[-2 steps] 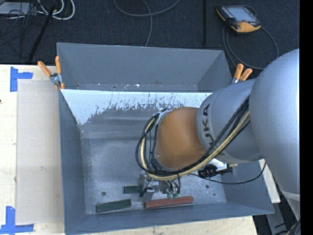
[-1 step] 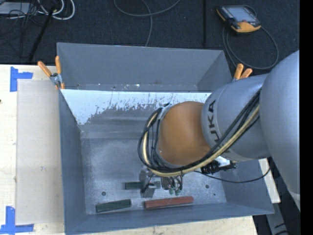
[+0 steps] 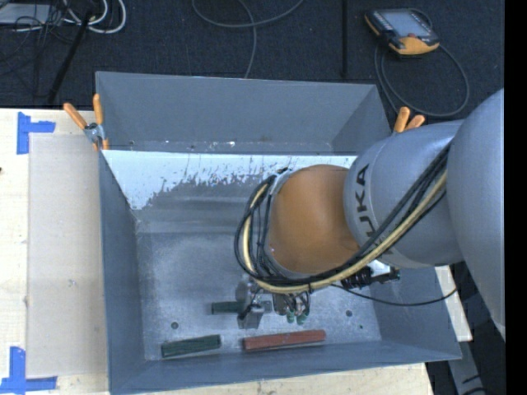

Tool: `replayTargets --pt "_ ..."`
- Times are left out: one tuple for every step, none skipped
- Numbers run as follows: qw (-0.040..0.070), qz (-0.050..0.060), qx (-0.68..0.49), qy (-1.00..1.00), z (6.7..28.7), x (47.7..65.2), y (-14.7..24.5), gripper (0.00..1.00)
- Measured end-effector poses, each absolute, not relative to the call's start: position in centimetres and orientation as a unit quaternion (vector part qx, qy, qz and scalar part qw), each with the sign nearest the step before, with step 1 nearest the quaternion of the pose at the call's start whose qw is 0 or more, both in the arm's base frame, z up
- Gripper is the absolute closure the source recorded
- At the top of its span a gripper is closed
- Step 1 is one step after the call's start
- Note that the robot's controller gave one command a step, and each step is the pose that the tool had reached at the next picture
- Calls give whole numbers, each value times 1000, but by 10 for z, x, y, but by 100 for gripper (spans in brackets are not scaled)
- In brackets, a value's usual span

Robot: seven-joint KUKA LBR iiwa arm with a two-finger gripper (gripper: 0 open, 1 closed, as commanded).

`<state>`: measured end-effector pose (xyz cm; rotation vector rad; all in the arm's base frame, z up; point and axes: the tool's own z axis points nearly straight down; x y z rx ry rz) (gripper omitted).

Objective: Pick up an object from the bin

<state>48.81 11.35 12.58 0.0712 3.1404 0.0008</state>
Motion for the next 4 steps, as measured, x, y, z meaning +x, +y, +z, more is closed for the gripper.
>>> replayTargets --pt "1 0 23 1000 133 488 113 100" --pt "-2 0 23 1000 140 487 113 100" --pt "-3 0 24 1000 155 486 113 100" --pt "0 0 24 1000 169 487 113 100"
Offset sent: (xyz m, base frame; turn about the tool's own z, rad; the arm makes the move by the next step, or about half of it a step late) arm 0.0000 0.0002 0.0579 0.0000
